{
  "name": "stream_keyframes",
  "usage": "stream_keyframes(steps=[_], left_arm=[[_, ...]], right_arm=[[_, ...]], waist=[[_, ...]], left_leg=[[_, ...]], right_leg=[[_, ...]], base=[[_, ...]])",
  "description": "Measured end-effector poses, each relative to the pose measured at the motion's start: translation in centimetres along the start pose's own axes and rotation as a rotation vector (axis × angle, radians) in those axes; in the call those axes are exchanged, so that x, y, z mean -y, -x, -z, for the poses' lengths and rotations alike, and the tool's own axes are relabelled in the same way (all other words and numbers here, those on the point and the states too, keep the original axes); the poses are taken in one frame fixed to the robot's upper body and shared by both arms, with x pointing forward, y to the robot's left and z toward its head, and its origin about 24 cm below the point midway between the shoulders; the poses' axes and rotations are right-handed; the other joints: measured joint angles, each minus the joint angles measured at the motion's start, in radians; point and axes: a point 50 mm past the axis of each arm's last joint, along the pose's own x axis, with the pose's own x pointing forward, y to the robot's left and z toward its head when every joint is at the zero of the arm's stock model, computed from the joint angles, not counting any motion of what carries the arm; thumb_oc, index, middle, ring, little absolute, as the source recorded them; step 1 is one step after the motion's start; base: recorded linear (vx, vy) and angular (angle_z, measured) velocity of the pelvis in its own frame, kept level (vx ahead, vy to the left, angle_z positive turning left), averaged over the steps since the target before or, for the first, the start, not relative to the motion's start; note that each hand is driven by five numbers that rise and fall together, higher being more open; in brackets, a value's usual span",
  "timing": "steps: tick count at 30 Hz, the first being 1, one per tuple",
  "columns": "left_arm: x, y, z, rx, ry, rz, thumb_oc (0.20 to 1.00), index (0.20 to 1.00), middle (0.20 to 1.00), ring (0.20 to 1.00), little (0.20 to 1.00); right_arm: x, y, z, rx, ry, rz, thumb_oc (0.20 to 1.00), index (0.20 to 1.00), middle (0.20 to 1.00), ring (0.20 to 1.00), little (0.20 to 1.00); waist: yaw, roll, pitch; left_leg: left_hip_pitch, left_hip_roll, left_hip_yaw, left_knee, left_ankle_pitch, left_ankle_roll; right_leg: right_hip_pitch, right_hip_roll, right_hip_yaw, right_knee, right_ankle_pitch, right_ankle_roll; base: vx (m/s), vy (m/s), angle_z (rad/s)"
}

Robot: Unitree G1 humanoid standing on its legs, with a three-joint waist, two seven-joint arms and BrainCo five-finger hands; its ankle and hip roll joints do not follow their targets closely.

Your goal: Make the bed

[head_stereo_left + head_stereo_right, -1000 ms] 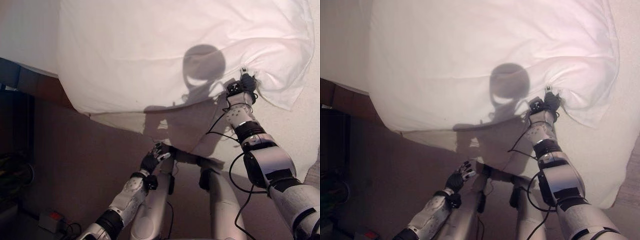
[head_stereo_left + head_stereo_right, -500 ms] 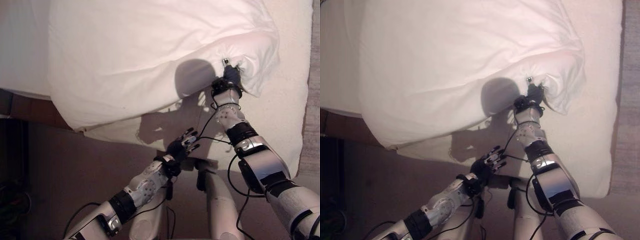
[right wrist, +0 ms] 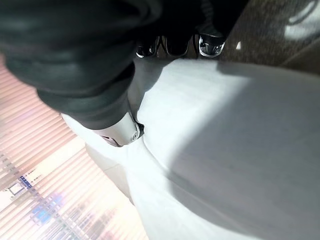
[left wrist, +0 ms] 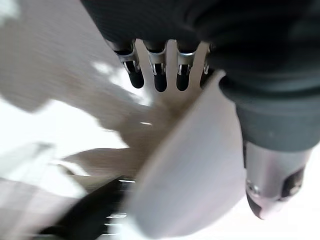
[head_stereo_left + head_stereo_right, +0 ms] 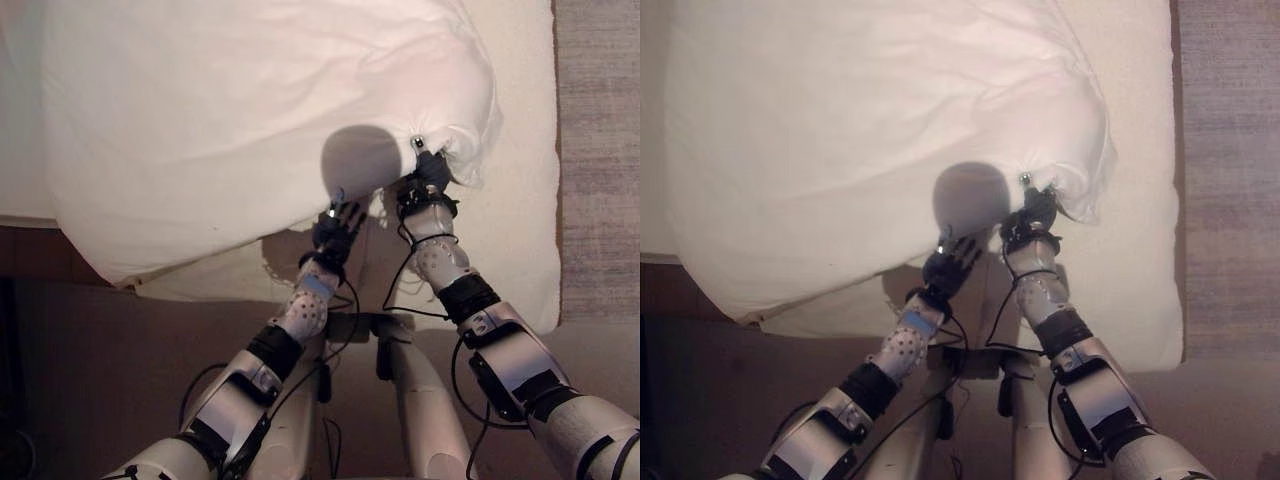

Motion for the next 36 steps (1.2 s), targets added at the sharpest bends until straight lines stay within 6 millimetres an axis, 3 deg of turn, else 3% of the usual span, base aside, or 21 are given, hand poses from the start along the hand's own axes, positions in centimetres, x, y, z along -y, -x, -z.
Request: stream_keyframes(steps=[9,20,25,31,36], left_arm=[[-0.4,-0.4,-1.7,0.109,0.075,-0.08,1.0,1.0,1.0,1.0,1.0],[-1.6,-0.5,-5.0,0.288,0.231,-0.199,1.0,1.0,1.0,1.0,1.0],[-2.8,-0.4,-7.0,0.37,0.282,-0.292,1.0,1.0,1.0,1.0,1.0],[-3.5,-0.5,-9.2,0.431,0.263,-0.342,1.0,1.0,1.0,1.0,1.0],[-4.2,-0.2,-10.9,0.479,0.144,-0.365,1.0,1.0,1.0,1.0,1.0]], right_arm=[[0.0,0.5,0.3,-0.005,-0.021,-0.001,0.2,0.2,0.2,0.2,0.2],[0.0,0.7,0.8,-0.014,-0.039,0.025,0.2,0.2,0.2,0.2,0.2],[0.8,1.2,1.3,-0.019,-0.05,0.059,0.2,0.2,0.2,0.2,0.2],[1.5,1.7,1.6,-0.025,-0.055,0.07,0.2,0.2,0.2,0.2,0.2],[1.7,1.8,1.8,-0.028,-0.057,0.063,0.2,0.2,0.2,0.2,0.2]], waist=[[0.0,-0.032,0.004],[0.002,-0.033,0.004],[0.002,-0.033,0.004],[0.003,-0.035,0.005],[0.003,-0.043,0.008]], left_leg=[[0.001,0.002,0.001,0.0,-0.003,0.003],[0.014,0.004,-0.004,0.003,-0.006,-0.001],[0.014,0.005,-0.009,0.002,-0.007,-0.003],[0.014,0.008,-0.018,-0.001,-0.007,-0.002],[0.013,0.008,-0.018,-0.007,-0.007,-0.002]], right_leg=[[0.018,0.005,0.0,-0.033,0.013,0.0],[0.036,0.004,-0.008,-0.033,0.017,0.0],[0.038,0.004,-0.014,-0.036,0.017,0.0],[0.048,0.005,-0.028,-0.053,0.018,-0.002],[0.049,0.006,-0.029,-0.062,0.018,-0.002]], base=[[0.0,-0.003,0.0],[0.0,0.0,0.0],[0.0,0.0,0.01],[0.01,0.007,0.05],[0.0,0.0,0.0]])
